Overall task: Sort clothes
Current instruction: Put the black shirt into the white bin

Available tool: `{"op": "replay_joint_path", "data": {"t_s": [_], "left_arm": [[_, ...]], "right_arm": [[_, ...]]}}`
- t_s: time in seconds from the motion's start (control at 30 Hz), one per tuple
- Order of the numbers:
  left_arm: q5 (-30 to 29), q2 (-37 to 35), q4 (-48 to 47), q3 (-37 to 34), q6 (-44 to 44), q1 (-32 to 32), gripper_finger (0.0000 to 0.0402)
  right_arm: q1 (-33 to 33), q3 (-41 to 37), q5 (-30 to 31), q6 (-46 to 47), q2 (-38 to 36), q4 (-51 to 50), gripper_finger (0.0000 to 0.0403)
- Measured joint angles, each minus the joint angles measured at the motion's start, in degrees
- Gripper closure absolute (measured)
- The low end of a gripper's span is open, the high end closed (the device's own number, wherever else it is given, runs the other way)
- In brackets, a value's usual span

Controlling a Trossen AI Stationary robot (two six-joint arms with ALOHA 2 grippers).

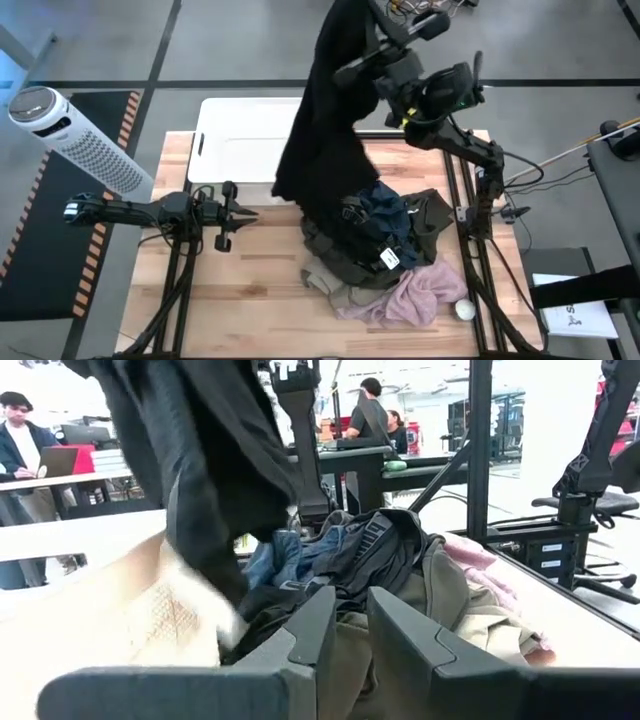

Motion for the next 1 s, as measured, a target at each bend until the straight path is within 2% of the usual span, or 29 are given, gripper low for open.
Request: {"op": "replay_joint_path", "data": {"t_s": [0.2,0.4,0.5,0.67,0.8,0.9,1.0], "left_arm": [[0.00,1.12,0.51,0.04,0.13,0.00,0.0351],[0.00,2.48,10.07,0.07,3.92,0.00,0.0356],[-0.27,3.24,11.73,0.11,5.30,0.00,0.0367],[-4.12,4.62,12.50,0.09,7.49,-0.04,0.0386],[-4.51,5.55,13.49,0.92,7.16,-0.04,0.0398],[-4.55,6.42,13.58,2.37,5.48,0.00,0.0393],[-4.50,8.14,13.62,4.47,1.69,0.00,0.0366]], "right_arm": [[-1.60,0.04,-3.90,5.40,-0.45,2.18,0.0403],[-1.73,0.04,-4.48,4.33,-0.65,0.74,0.0403],[-1.76,0.04,-5.06,6.32,-1.13,-0.70,0.0403],[-2.06,0.04,-6.80,13.07,-1.19,-7.16,0.0403],[-1.90,0.04,-9.21,18.10,-0.84,-15.51,0.0403],[-1.54,0.04,-9.36,20.32,-0.13,-17.79,0.0403],[-0.63,0.04,-10.58,21.33,0.23,-17.97,0.0403]]}}
